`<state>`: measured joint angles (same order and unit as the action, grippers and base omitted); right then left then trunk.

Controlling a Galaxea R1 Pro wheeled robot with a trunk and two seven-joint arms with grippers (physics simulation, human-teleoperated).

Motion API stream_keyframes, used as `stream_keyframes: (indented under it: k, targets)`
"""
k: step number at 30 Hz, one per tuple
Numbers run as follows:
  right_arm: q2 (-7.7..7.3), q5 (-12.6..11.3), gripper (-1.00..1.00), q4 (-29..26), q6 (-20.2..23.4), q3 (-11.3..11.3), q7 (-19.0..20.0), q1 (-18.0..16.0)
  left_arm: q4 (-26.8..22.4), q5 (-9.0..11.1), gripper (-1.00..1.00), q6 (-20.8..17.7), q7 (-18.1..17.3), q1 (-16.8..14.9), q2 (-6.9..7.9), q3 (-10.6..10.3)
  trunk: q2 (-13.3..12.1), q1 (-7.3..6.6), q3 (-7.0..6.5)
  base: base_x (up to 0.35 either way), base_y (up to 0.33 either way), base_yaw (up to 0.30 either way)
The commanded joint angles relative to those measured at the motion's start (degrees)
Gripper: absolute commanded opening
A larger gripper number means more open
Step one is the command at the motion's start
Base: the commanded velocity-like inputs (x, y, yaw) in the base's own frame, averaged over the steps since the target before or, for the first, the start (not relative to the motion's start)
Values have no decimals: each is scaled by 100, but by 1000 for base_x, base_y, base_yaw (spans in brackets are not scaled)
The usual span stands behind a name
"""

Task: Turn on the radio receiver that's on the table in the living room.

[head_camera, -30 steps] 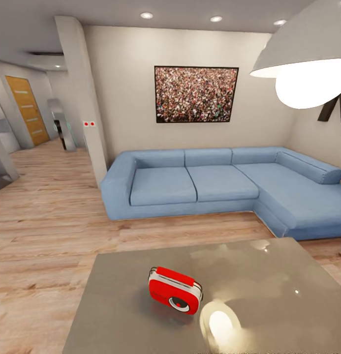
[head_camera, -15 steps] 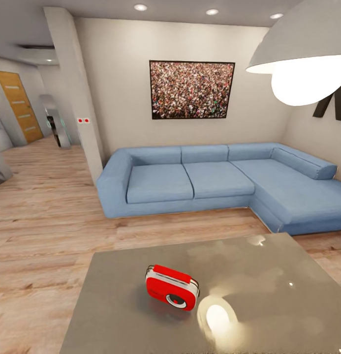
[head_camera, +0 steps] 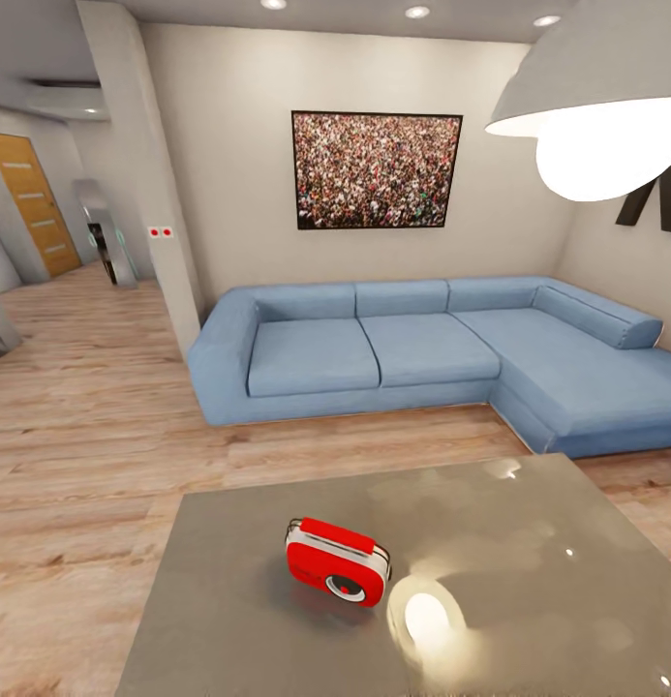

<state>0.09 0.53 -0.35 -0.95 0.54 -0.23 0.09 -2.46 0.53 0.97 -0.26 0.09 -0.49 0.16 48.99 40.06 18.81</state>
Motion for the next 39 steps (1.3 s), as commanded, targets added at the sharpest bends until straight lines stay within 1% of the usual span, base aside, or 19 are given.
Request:
stream_keyframes:
  k: [1, 8, 28, 39]
  targets:
    - [0, 2, 100, 0, 0, 3, 3, 0, 0, 0, 100, 0, 0, 0, 1, 0, 0, 0, 0, 0, 0, 7]
    - [0, 8, 100, 0, -10, 15, 27, 0, 0, 0, 100, 0, 0, 0, -2, 0, 0, 0, 3, 0, 0, 142]
    - [0, 4, 100, 0, -3, 16, 26, 0, 0, 0, 100, 0, 1, 0, -4, 2, 0, 0, 65, 0, 0, 253]
    - [-11, -33, 100, 0, -26, 11, 26, 0, 1, 0, 100, 0, 2, 0, -4, 2, 0, 0, 78, 0, 0, 38]
